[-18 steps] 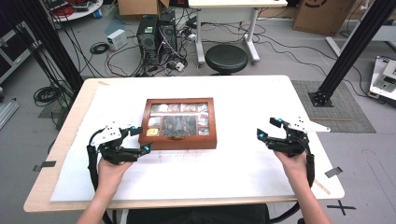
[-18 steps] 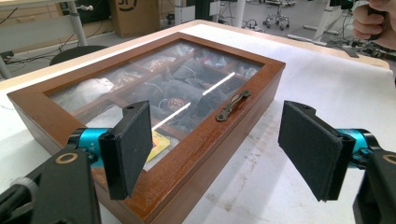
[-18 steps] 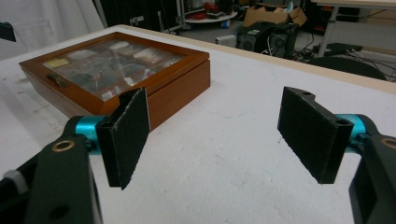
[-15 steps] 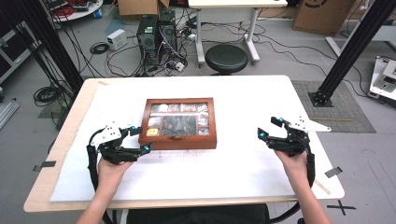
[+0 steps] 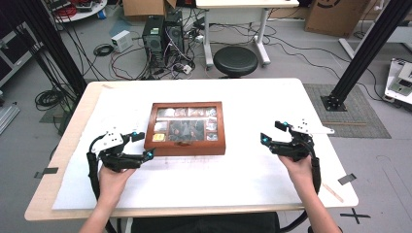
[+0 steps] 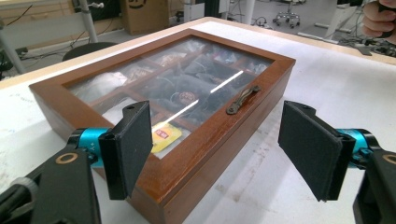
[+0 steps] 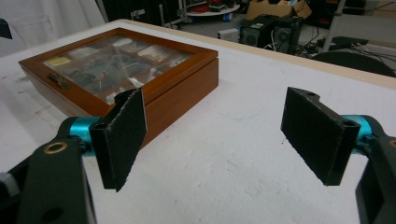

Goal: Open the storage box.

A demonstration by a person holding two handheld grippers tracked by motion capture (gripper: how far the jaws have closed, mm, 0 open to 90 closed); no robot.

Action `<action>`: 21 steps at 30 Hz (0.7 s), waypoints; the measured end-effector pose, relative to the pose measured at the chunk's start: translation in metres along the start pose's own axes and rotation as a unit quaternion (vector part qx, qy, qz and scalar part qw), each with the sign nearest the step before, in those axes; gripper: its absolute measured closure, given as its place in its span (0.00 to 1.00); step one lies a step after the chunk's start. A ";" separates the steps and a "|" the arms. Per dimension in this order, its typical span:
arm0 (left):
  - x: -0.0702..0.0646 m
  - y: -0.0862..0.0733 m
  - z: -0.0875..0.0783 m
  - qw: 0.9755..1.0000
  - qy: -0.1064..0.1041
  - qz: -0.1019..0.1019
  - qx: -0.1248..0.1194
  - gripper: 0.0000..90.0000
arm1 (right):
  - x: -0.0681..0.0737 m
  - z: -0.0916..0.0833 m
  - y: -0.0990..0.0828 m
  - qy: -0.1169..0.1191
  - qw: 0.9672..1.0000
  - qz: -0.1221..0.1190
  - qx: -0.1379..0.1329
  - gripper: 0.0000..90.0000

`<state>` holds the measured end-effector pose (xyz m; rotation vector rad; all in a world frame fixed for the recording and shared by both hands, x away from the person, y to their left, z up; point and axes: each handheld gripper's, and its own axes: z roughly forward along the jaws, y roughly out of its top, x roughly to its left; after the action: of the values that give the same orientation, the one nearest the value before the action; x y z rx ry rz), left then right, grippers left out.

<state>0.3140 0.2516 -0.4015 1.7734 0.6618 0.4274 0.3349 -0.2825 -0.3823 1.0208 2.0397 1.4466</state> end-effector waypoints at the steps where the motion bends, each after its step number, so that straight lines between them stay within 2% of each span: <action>1: 0.000 0.000 -0.001 1.000 -0.001 -0.002 0.000 0.29 | 0.001 0.001 0.000 0.001 1.000 0.000 0.001 0.25; 14: 0.002 -0.001 -0.001 1.000 -0.006 -0.010 0.003 0.29 | 0.015 0.022 0.005 0.014 1.000 -0.018 0.019 0.26; 15: 0.002 -0.001 -0.001 1.000 -0.004 -0.010 0.004 0.29 | 0.018 0.026 0.006 0.021 0.999 -0.022 0.024 0.29; 21: 0.001 -0.001 0.000 1.000 -0.004 -0.016 0.008 0.29 | 0.026 0.039 0.006 0.033 0.998 -0.029 0.034 0.29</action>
<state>0.3148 0.2523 -0.4029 1.7772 0.6882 0.3946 0.3478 -0.2376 -0.3887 0.9440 2.1614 1.4065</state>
